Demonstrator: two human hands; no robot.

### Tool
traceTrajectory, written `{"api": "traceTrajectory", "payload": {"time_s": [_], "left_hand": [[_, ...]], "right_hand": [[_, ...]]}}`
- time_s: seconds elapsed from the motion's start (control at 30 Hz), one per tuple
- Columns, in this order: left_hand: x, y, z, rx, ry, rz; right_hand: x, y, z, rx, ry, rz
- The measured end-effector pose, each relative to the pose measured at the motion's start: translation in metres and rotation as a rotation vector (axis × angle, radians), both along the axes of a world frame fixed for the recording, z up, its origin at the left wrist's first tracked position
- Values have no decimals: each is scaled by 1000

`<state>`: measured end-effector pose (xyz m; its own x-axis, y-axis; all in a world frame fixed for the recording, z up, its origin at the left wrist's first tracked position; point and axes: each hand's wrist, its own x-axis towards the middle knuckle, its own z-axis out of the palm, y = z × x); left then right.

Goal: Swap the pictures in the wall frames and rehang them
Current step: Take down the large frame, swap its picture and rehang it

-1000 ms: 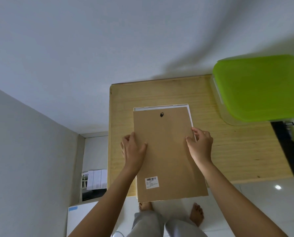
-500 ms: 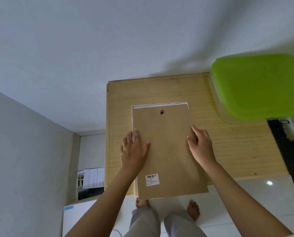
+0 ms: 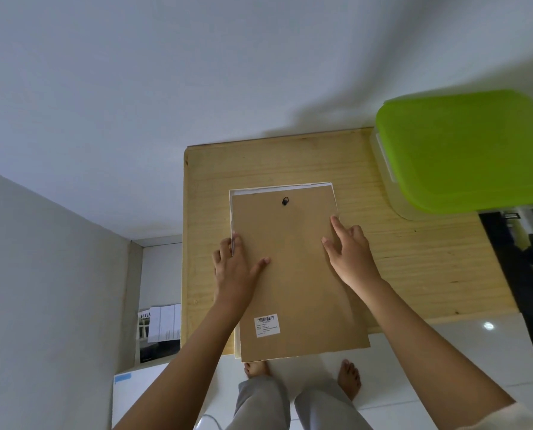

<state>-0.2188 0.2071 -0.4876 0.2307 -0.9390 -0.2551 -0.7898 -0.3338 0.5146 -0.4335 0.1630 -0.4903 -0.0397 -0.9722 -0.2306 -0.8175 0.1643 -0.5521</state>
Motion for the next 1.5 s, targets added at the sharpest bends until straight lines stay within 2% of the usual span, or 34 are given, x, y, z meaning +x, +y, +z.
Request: {"api": "traceTrajectory", "payload": {"time_s": [0.2, 0.43, 0.67, 0.83, 1.0, 1.17, 1.5], "left_hand": [[-1, 0, -4, -14, -3, 34], [1, 39, -5, -91, 170, 34], [9, 45, -8, -107, 173, -24], [16, 47, -8, -22, 105, -124], [10, 46, -6, 18, 39, -140], [5, 45, -6, 16, 50, -121], [0, 36, -5, 1, 37, -45]], "right_hand": [[2, -4, 0, 38, -2, 6], [-6, 24, 0, -27, -150, -53], [0, 23, -4, -63, 22, 42], [5, 24, -5, -73, 140, 57], [-1, 26, -4, -93, 71, 45], [-3, 31, -4, -132, 15, 19], [6, 17, 3, 0, 176, 36]]}}
